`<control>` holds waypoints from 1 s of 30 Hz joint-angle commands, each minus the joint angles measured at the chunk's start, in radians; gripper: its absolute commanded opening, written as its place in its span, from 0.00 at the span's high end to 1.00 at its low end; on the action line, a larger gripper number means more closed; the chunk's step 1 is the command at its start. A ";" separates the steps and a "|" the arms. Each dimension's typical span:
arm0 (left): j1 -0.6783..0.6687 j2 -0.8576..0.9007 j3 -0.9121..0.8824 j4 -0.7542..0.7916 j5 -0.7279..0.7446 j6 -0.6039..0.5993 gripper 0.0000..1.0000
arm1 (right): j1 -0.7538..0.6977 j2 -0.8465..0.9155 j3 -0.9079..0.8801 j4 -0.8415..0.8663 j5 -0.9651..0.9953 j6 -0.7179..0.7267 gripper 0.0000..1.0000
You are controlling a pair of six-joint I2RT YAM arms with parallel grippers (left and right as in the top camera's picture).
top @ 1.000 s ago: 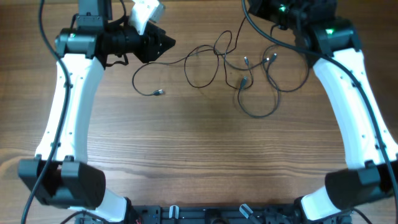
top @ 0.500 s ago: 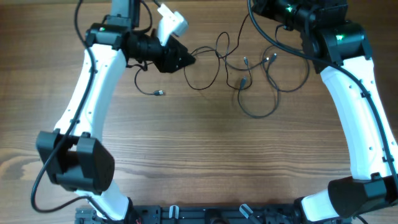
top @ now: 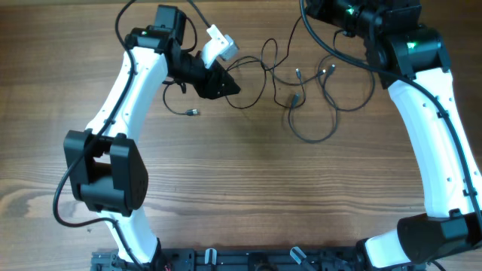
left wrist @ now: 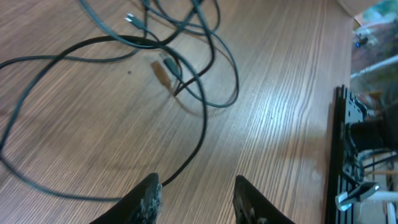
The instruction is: Untangle cables
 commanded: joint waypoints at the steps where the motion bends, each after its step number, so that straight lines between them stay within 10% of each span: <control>1: -0.047 0.017 0.008 -0.005 0.024 0.053 0.58 | 0.003 -0.028 0.025 0.005 -0.029 0.018 0.95; 18: -0.126 0.069 0.008 0.091 -0.088 0.004 0.78 | 0.002 -0.028 0.025 0.008 -0.074 0.027 0.95; 30: -0.137 0.086 0.008 0.188 -0.089 -0.062 0.67 | 0.002 -0.034 0.025 0.007 -0.088 0.027 0.95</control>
